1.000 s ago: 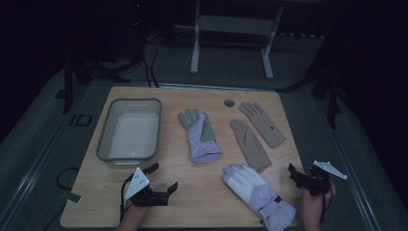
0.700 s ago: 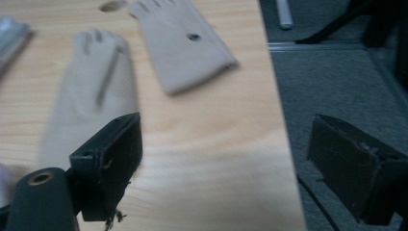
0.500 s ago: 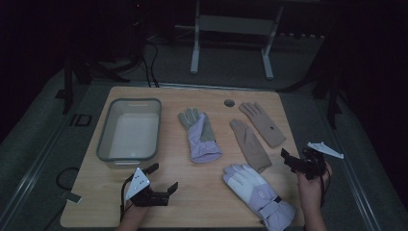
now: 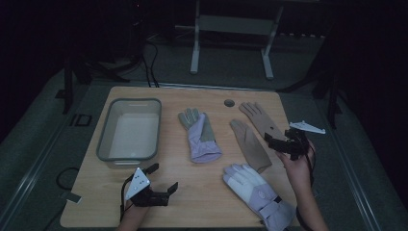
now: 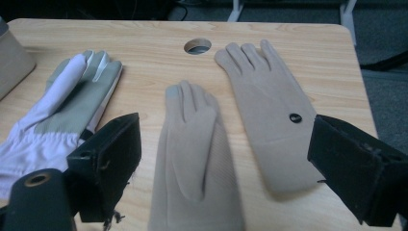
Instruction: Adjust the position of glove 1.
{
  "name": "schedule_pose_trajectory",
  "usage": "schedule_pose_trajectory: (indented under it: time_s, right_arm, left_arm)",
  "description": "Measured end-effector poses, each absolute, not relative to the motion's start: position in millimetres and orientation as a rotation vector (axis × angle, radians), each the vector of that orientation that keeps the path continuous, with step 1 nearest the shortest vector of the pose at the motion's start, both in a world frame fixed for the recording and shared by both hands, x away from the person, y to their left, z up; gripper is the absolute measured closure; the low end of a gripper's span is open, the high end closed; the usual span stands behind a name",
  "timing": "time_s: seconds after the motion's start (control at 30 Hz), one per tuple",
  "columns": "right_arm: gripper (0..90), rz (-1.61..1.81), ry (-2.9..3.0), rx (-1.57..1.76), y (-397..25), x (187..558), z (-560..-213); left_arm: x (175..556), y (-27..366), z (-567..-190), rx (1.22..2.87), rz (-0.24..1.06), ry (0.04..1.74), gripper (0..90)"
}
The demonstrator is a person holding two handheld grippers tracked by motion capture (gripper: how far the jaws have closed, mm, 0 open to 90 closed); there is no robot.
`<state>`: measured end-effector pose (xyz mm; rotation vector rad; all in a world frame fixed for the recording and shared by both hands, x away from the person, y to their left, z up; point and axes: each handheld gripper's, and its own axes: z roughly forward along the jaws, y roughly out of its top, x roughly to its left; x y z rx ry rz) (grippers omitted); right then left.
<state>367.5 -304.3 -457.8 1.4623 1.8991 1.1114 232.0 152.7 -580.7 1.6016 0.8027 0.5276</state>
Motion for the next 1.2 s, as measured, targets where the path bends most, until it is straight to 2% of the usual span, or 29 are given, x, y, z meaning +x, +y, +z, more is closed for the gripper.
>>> schedule_pose_trajectory:
  time_s: [0.73,1.2]
  right_arm:
    - [16.3,1.154,2.07,1.326,-212,403,-435]
    - [17.4,1.126,2.209,1.243,-141,426,-458]
  left_arm:
    - [232,152,-580,1.616,0.528,0.792,1.7]
    - [233,152,-580,1.618,0.519,0.789,1.7]
